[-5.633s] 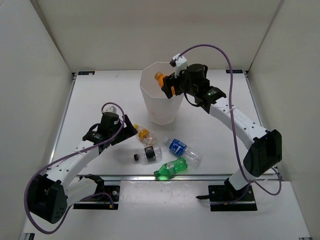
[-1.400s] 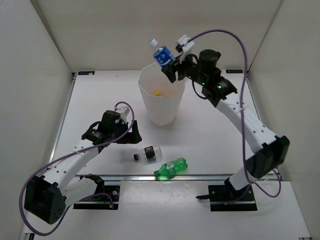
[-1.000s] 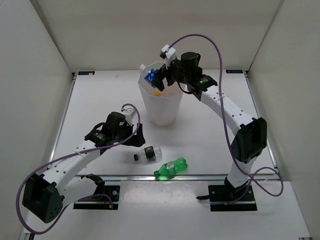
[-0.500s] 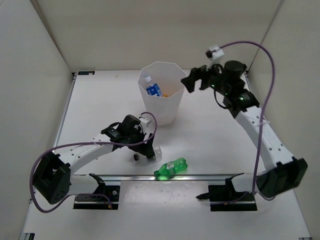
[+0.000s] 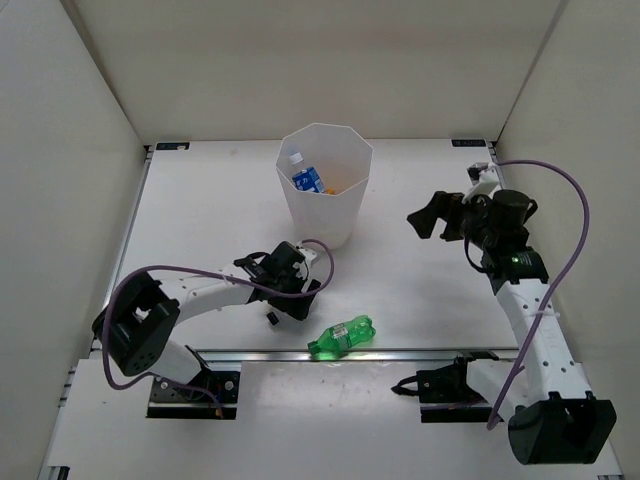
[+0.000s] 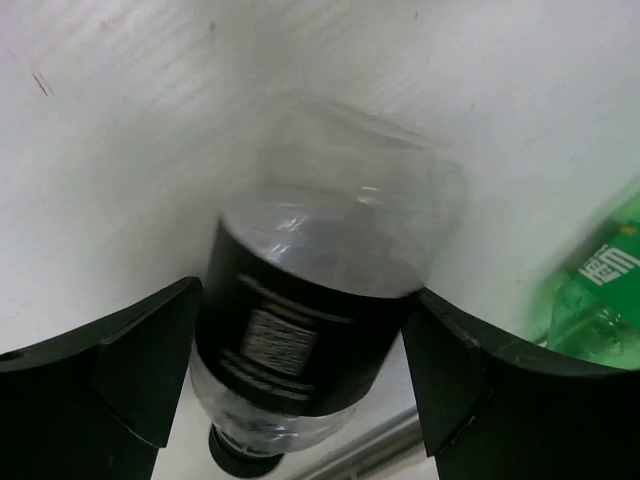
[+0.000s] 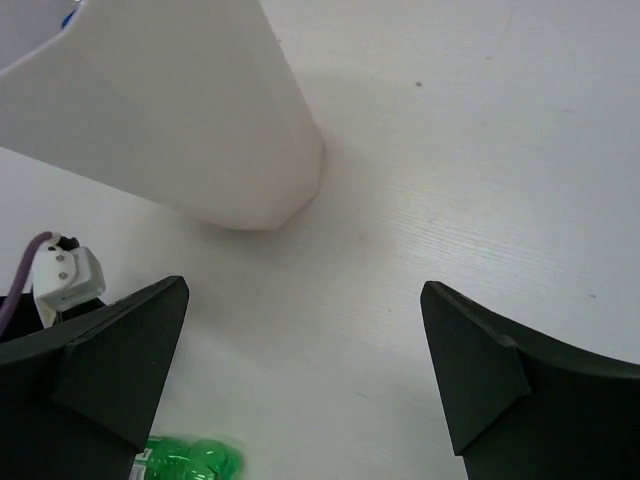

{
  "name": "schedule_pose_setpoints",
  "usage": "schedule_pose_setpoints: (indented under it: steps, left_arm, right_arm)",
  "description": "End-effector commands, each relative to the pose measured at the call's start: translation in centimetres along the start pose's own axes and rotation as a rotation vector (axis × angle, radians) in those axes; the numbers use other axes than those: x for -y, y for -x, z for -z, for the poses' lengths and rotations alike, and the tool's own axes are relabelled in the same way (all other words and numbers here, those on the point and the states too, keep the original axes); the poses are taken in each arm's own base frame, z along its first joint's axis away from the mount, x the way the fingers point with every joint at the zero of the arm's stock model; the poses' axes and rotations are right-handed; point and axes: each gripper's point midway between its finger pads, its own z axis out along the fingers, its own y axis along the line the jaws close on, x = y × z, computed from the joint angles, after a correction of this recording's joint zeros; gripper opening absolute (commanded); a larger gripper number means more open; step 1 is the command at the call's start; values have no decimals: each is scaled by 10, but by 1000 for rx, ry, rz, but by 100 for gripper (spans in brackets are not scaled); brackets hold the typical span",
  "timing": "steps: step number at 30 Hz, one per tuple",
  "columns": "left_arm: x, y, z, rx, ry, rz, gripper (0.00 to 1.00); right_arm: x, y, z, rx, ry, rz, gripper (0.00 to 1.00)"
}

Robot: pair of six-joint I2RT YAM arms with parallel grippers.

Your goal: Put the plastic bottles in the bin

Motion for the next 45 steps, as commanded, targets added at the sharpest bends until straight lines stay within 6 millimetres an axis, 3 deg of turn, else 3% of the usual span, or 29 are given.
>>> schedule_pose_setpoints:
  steps: [1, 2, 6, 9, 12, 13, 15, 17, 18, 20, 21, 22, 23, 24, 25, 26, 27, 28, 29, 30, 31, 32, 35, 41, 45]
  left_arm:
    - [-7, 17, -2, 64, 57, 8, 89]
    - [-9, 20, 0, 73, 70, 17, 80]
    - [-13, 32, 11, 89, 78, 60, 61]
    - [-28, 50, 42, 163, 137, 140, 57]
    - [-34, 83, 104, 367, 84, 268, 61]
    - [-41, 98, 125, 442, 88, 296, 69]
    - [-45, 126, 186, 636, 86, 315, 74]
    - [-43, 167, 246, 840, 81, 317, 78]
    - [-41, 175, 256, 874, 79, 293, 78]
    - [-35, 217, 295, 1036, 71, 291, 81]
    - [-32, 227, 288, 1033, 58, 268, 81]
    - [-26, 250, 289, 1074, 18, 261, 82]
    - [-20, 268, 307, 1132, -16, 246, 79]
    - [-13, 291, 305, 1130, -37, 233, 79]
    - [-16, 306, 280, 1081, -18, 230, 80]
    - [-14, 325, 271, 1064, -1, 206, 82]
    - [-11, 339, 281, 1087, 19, 203, 86]
    - [-11, 348, 254, 1039, 42, 193, 86]
    - [-13, 359, 240, 1010, 56, 197, 86]
    - [-11, 367, 246, 1016, 43, 192, 87]
    - [-9, 373, 230, 985, 22, 183, 88]
    - [-9, 375, 220, 970, 28, 190, 92]
    - [-3, 376, 222, 983, 22, 178, 98]
    - [2, 369, 269, 1066, 15, 172, 98]
    - [0, 339, 304, 1097, 13, 190, 99]
  right_arm:
    - [3, -1, 12, 25, -12, -18, 99]
    - [3, -7, 14, 18, -17, -26, 99]
    - [10, -30, 14, -34, -45, -31, 100]
    - [13, -57, 13, -124, -63, 0, 98]
    - [-10, -81, 14, -197, 34, 106, 97]
    - [-15, -83, 13, -202, 62, 148, 97]
    - [-41, -103, 12, -252, 162, 237, 96]
    - [-52, -111, 9, -271, 188, 312, 96]
    - [-62, -118, 9, -290, 222, 338, 97]
    - [-69, -126, 5, -312, 239, 379, 97]
    - [-76, -124, 3, -300, 263, 390, 97]
    - [-79, -127, 2, -314, 278, 394, 97]
    - [-83, -129, 2, -322, 312, 397, 97]
    - [-88, -131, 5, -337, 349, 415, 97]
    - [-91, -137, 6, -366, 366, 411, 96]
    - [-95, -138, 5, -374, 386, 428, 96]
    - [-95, -144, 6, -400, 393, 435, 96]
    - [-98, -147, 7, -414, 407, 444, 97]
    - [-100, -156, 7, -442, 425, 467, 97]
    - [-100, -159, 7, -458, 428, 473, 97]
    - [-101, -166, 7, -478, 433, 490, 97]
    - [-101, -170, 7, -494, 438, 493, 97]
    - [-103, -184, 8, -549, 462, 502, 97]
    - [-128, -202, 6, -609, 567, 633, 96]
    - [-147, -213, 5, -641, 641, 765, 96]
